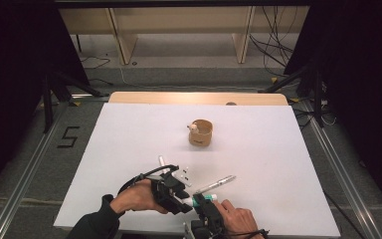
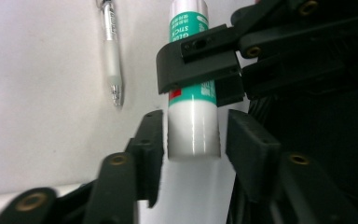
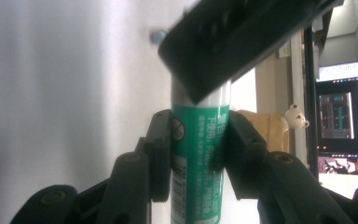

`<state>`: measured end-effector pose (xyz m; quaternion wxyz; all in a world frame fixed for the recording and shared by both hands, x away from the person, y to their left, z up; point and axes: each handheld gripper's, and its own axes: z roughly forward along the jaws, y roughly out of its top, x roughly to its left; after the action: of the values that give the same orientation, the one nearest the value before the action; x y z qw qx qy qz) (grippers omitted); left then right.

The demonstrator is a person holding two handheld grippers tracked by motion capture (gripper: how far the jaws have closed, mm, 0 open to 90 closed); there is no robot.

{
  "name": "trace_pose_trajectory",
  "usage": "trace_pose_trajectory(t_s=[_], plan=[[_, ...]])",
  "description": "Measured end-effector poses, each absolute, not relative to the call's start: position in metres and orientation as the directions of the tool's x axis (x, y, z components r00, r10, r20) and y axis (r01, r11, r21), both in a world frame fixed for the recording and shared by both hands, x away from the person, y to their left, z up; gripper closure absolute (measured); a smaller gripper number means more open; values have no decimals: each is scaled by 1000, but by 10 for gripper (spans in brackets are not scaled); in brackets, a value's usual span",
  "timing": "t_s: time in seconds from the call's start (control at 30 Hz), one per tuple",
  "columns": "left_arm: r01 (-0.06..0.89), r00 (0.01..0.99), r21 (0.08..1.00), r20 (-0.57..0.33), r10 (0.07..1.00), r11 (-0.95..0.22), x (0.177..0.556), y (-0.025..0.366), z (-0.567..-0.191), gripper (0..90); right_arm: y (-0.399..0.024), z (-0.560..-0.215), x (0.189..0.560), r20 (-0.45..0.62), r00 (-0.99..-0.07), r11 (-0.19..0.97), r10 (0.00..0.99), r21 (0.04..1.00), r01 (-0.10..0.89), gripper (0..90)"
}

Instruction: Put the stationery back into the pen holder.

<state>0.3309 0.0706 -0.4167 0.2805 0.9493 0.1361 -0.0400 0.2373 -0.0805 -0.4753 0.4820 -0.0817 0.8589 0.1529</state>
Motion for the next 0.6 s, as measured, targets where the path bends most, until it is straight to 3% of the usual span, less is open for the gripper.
trace_pose_trajectory(t_s=[0.37, 0.6], plan=[[320, 945, 569, -136, 297, -758, 334, 96, -419, 322, -94, -472, 246, -842, -534, 936, 82, 249, -249, 660], [359, 919, 643, -116, 378, -676, 337, 115, -424, 275, -106, -463, 257, -780, -584, 900, 225, 396, -181, 659]])
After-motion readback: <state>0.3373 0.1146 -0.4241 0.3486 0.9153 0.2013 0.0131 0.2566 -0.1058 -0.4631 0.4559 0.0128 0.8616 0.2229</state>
